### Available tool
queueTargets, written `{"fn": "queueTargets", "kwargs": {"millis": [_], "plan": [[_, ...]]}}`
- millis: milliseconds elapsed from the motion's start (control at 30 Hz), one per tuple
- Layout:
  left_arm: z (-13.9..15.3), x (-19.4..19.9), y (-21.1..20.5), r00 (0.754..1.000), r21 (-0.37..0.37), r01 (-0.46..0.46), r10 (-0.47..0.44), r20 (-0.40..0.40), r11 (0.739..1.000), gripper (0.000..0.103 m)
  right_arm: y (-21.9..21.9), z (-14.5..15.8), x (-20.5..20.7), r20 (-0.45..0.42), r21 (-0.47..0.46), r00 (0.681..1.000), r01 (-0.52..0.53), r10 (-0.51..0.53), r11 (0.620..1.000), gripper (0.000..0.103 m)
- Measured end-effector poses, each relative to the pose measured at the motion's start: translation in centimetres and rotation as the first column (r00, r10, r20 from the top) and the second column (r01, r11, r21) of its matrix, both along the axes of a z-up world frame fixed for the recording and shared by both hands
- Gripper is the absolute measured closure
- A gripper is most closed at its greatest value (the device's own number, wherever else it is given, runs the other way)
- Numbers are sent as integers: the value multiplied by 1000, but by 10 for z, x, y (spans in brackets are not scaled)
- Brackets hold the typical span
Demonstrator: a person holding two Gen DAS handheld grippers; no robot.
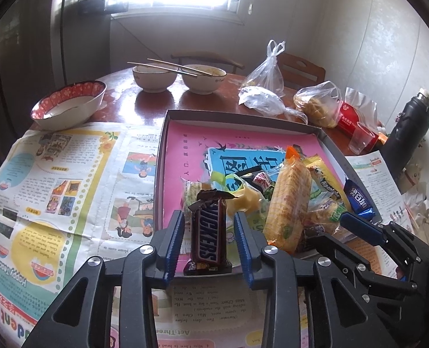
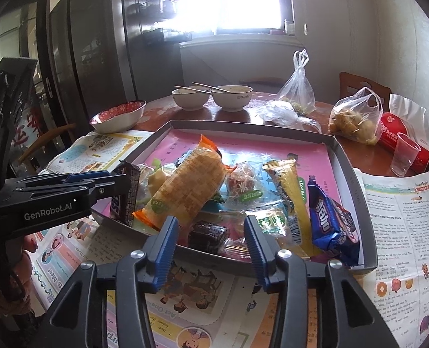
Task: Organize snacks
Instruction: 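Open the left gripper to release the Snickers bar while the right releases the chocolate snack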
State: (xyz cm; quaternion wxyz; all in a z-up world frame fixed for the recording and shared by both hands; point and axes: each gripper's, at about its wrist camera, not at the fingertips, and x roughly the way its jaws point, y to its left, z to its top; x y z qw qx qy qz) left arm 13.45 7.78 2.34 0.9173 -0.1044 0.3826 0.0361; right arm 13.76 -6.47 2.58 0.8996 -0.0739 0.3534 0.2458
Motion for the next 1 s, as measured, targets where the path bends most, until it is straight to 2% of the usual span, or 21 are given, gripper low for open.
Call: {"fn": "queueTargets", "kwargs": {"millis": [633, 1000], "plan": [[5, -4, -3, 1000, 28, -15, 15, -1, 1000, 44, -8, 7, -1, 21, 19, 999, 30, -31, 999, 46], [9, -7, -6, 1000, 42, -22, 22, 10, 999, 31, -16, 13, -1, 48, 33, 996, 71, -72, 997, 33]]}}
